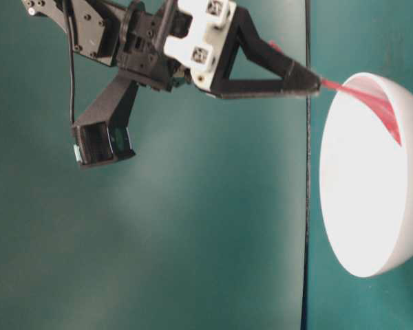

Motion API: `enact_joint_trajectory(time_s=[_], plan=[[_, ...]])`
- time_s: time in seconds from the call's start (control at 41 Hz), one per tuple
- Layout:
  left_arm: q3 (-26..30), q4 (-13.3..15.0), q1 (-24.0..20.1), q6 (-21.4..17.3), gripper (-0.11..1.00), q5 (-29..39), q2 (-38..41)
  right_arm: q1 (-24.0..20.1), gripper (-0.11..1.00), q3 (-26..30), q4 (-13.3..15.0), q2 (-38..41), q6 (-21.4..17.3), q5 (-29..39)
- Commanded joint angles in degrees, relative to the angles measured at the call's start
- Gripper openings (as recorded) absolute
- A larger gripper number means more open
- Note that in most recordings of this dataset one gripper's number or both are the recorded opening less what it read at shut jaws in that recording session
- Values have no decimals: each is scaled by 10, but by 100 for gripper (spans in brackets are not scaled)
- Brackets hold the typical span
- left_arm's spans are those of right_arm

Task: Grip the spoon and scoop the red block from the bowl with right arm.
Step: 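Lower the spoon bowl into the white bowl beside the red cube, then push the spoon under the red cube to scoop it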

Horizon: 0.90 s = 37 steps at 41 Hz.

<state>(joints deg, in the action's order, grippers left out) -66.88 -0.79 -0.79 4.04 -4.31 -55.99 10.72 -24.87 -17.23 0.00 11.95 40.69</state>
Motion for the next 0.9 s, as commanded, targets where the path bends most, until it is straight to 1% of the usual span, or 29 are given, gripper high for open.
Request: enact_joint_trajectory(time_s=[0.0, 0.464, 0.61, 0.878], plan=[[16, -2, -1, -1, 0, -3, 2, 1, 24, 19, 0, -3, -2, -14], [15, -2, -2, -1, 0, -3, 2, -29, 24, 43, 0, 26, -3, -39], [16, -2, -2, -1, 0, -3, 2, -28, 24, 43, 0, 26, -6, -52], [16, -2, -1, -1, 0, -3, 2, -23, 24, 36, 2, 21, -10, -44]])
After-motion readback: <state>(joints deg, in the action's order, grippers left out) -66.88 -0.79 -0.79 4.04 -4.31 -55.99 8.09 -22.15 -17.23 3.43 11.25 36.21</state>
